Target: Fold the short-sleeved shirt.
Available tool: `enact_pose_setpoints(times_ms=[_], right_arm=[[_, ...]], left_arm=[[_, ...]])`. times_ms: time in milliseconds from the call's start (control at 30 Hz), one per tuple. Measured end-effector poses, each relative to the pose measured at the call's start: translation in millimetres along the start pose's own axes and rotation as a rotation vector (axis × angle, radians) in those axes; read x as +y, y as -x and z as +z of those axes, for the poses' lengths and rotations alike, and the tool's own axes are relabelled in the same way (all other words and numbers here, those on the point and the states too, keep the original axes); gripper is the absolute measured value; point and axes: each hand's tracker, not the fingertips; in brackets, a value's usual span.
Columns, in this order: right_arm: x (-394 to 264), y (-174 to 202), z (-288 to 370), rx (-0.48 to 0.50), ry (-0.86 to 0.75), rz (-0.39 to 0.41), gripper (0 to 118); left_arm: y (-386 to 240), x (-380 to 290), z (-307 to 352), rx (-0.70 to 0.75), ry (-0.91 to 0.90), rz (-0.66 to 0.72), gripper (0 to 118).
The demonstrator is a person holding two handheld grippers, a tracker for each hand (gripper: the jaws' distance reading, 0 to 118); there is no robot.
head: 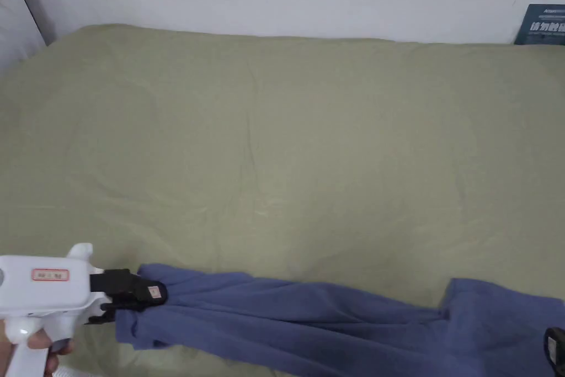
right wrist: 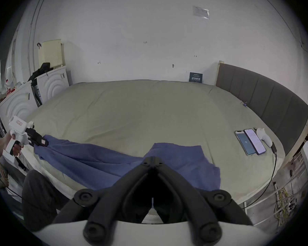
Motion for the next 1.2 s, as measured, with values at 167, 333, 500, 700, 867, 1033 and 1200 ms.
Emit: enact_pose_setpoints(times_ms=[167, 333, 500, 700, 867, 1033, 1200], right_arm=[[3.8, -5.6, 4.3, 0.010, -0.027, -0.015, 0], [6.4, -10.3, 8.1, 0.005, -0.059, -0.026, 0], [6.4, -16.1, 16.9, -0.002, -0.074, -0.026, 0], [1.4, -28.4, 23.4, -0.007, -0.073, -0.061, 0], [-1.9, -41.7, 21.4, -0.031, -0.056, -0.084, 0], [-2.6, -52.1, 21.9, -0.053, -0.040, -0.102, 0], [-2.7, -51.4, 16.2, -0.040, -0.028, -0.124, 0]], left_arm=[[-28.7, -5.1, 47.8, 0.090, -0.068, -0.041, 4], [-105.1, -37.8, 42.1, 0.077, -0.048, -0.194, 4], [-173.3, -71.3, -4.5, 0.064, 0.033, -0.337, 4], [-217.9, -98.8, -105.8, 0.134, 0.090, -0.422, 4], [-237.0, -129.3, -188.0, 0.181, 0.196, -0.543, 15], [-243.2, -145.5, -206.1, 0.099, 0.163, -0.552, 116], [-235.2, -131.0, -160.6, 0.060, 0.151, -0.530, 112]])
